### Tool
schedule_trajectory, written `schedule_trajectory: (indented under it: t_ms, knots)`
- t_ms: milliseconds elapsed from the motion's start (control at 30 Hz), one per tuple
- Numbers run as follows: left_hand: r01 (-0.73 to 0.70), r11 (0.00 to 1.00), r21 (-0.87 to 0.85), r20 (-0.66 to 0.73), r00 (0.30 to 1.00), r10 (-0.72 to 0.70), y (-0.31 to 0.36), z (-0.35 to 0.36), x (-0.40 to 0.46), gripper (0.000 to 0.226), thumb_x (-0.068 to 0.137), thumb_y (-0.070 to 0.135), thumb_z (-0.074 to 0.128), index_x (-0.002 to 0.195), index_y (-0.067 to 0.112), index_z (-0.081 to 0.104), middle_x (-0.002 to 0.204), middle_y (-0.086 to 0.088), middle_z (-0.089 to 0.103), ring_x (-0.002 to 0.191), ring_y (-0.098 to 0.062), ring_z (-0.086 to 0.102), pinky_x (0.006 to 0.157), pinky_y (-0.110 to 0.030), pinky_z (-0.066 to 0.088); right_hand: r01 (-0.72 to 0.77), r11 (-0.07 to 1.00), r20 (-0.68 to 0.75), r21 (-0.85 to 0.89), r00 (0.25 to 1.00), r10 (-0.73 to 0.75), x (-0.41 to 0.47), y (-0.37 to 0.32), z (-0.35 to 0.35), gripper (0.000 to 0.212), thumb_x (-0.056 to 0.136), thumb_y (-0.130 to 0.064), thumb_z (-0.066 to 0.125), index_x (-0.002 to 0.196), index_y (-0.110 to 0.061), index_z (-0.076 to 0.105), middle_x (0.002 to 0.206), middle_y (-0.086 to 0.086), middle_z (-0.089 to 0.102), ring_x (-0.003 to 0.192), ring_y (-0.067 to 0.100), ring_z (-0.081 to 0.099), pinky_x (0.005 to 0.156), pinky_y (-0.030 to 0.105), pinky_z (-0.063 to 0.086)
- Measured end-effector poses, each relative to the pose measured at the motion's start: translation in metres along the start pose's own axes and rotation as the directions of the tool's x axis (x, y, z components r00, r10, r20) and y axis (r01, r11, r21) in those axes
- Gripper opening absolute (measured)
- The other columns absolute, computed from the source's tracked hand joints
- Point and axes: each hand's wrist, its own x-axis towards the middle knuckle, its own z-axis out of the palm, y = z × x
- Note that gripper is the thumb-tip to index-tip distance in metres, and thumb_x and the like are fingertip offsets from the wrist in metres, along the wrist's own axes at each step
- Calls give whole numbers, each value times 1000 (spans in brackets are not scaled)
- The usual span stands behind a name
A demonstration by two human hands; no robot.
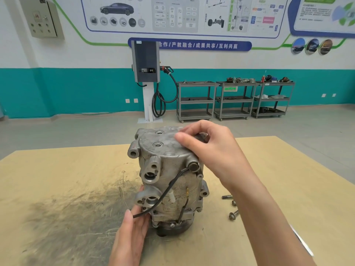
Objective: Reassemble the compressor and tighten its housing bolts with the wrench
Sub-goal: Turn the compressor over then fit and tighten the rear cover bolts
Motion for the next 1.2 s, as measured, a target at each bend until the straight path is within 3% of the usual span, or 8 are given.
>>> schedule_trajectory:
  t_ms: [133, 233, 400, 533, 600, 900, 1033, 1200]
  knots:
    - [-5, 1000, -3, 3, 1000, 5, 0, 1, 1, 63, 84, 45, 36, 131, 7, 55, 130, -3, 67, 121, -13, 62, 97, -25, 51, -5, 996, 195, 93, 981, -13, 0, 1, -12, 16, 94, -19, 62, 101, -26, 76, 108, -15, 72, 103, -3, 63, 90, 17, 49]
    - [-5, 1000, -3, -4, 1000, 5, -1, 0, 2, 63, 85, 45, 36, 131, 7, 55, 129, -3, 67, 121, -13, 62, 95, -24, 52, -62, 985, 136, 161, 990, 40, 0, 0, -7, 4, 87, -19, 71, 85, -20, 75, 101, -11, 73, 96, 4, 67, 89, 27, 52]
    - [-7, 1000, 6, -5, 1000, 7, -2, -1, 3, 60, 86, 45, 35, 130, 9, 56, 130, -4, 67, 121, -14, 62, 96, -26, 51, -16, 1000, -55, -10, 998, 16, 0, -1, 4, 25, 73, -40, 80, 77, -20, 67, 91, -14, 72, 86, 1, 67, 83, 36, 56]
    - [-10, 1000, 11, -9, 1000, 10, -3, -2, 3, 60, 86, 45, 34, 129, 9, 57, 130, -3, 67, 121, -13, 62, 96, -26, 52, -10, 997, 157, 74, 988, -2, 0, 2, -7, 16, 93, -26, 65, 107, -30, 73, 106, -16, 72, 101, -3, 64, 90, 21, 52]
    - [-7, 1000, 20, -10, 1000, 7, -3, -2, 3, 61, 86, 46, 35, 131, 9, 55, 131, -2, 66, 122, -13, 61, 98, -27, 50, -4, 990, 202, 144, 979, -25, -1, 2, -10, 22, 96, -14, 60, 101, -29, 75, 106, -14, 73, 102, -1, 64, 88, 15, 50]
    - [-8, 999, 50, 9, 1000, 8, -2, -3, 2, 60, 85, 47, 36, 131, 13, 55, 131, 0, 67, 122, -11, 62, 100, -25, 48, -11, 993, -51, 120, 999, 17, -1, 2, 8, 13, 78, -29, 80, 78, -22, 69, 89, -10, 74, 86, 2, 68, 84, 29, 55]
    - [-14, 998, 60, 14, 1000, 13, -2, -2, 2, 59, 89, 44, 33, 132, 11, 54, 132, -2, 66, 124, -12, 60, 97, -23, 51, -39, 977, 175, 208, 985, 2, 0, 4, -8, 14, 94, -17, 62, 100, -21, 74, 103, -11, 74, 99, 0, 66, 86, 15, 51]
    - [-20, 997, 73, 24, 1000, 19, -3, -3, 1, 60, 89, 43, 32, 134, 9, 53, 132, -1, 65, 124, -11, 60, 92, -19, 53, -52, 957, 208, 286, 978, -9, 3, 6, -14, 13, 90, -7, 64, 89, -14, 75, 105, -4, 74, 103, 8, 67, 89, 19, 51]
